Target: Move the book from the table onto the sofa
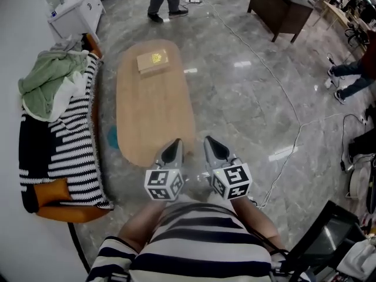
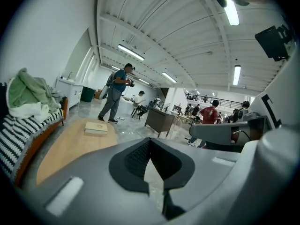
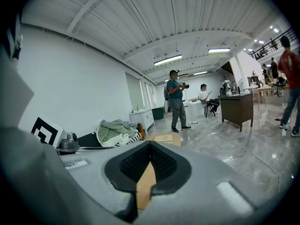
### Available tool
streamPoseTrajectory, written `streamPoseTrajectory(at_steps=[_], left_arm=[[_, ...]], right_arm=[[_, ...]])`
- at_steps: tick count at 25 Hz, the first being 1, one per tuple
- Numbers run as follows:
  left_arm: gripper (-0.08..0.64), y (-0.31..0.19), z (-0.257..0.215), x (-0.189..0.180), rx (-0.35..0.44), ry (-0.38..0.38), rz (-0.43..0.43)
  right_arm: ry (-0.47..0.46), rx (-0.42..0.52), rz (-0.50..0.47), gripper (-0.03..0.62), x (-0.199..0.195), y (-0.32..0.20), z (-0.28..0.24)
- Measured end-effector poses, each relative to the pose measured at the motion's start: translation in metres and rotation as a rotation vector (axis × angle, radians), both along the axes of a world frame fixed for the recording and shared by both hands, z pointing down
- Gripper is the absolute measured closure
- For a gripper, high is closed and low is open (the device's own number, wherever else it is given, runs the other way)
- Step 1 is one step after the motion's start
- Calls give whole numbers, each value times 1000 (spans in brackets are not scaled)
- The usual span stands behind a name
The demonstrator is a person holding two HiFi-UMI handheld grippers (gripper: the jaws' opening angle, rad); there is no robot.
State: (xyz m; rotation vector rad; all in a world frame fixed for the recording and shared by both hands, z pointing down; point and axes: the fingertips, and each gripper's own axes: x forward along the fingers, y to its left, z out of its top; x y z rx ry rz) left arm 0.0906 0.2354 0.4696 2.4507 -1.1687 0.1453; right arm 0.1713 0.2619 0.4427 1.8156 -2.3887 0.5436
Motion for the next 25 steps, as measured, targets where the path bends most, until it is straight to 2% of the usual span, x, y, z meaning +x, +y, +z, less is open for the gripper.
streamPoseTrajectory(at_steps=[10, 18, 25], left_arm=[[555, -14, 3, 60, -3, 7, -67], [555, -20, -1, 91, 11, 2, -125], [555, -21, 3, 115, 9, -6, -156]], right_arm=[[4, -14, -52, 595, 64, -17, 6], [15, 13, -121, 595, 96, -27, -1], [28, 21, -136, 595, 124, -31, 6]])
